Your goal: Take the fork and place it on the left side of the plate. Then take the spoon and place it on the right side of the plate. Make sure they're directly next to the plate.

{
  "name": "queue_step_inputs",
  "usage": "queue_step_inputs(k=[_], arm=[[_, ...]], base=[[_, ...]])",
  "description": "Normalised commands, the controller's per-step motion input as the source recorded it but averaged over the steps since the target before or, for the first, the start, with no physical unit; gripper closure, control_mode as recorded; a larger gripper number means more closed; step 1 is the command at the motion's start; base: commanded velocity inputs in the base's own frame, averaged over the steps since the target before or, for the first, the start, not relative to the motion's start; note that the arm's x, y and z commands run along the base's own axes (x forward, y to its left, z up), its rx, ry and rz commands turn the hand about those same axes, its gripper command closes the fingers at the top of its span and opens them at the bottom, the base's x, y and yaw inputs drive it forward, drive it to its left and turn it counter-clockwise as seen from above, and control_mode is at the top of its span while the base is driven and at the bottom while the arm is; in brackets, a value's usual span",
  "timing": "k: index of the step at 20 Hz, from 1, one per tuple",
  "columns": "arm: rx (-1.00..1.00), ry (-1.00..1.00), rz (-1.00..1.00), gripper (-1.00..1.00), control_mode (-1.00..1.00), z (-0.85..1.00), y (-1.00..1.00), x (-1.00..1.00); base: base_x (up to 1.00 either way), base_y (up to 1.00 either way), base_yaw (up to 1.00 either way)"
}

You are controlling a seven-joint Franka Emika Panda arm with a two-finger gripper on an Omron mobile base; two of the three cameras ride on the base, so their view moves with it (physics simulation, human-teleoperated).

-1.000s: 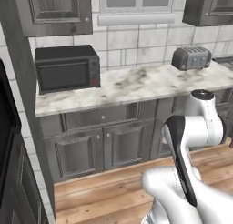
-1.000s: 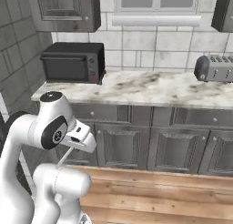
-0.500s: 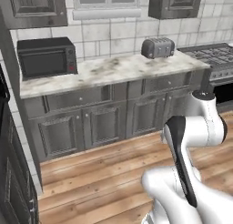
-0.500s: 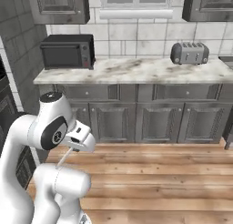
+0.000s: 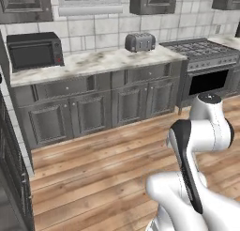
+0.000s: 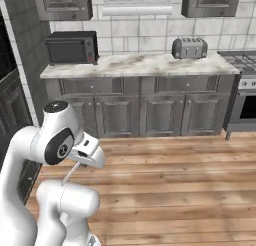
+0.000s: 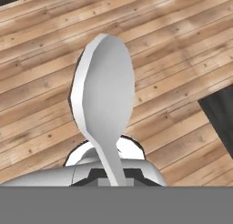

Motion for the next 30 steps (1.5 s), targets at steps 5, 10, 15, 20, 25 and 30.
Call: queue_step_inputs(k=[5,10,15,20,25,30], arm=[[0.0,0.0,0.0,1.0,1.0,0.0,0.0,0.0],[0.0,0.0,0.0,1.0,1.0,0.0,0.0,0.0],[0.0,0.0,0.0,1.0,1.0,0.0,0.0,0.0],[0.0,0.0,0.0,1.0,1.0,0.0,0.0,0.0],[0.0,0.0,0.0,1.0,1.0,0.0,0.0,0.0],[0.0,0.0,0.0,1.0,1.0,0.0,0.0,0.0]], base=[[-0.85,-0.3,-0.08],[-0.73,-0.28,-0.04],[-0.56,-0.28,-0.02],[-0.48,-0.37,-0.02],[-0.43,-0.55,-0.05],[-0.37,-0.66,-0.06]])
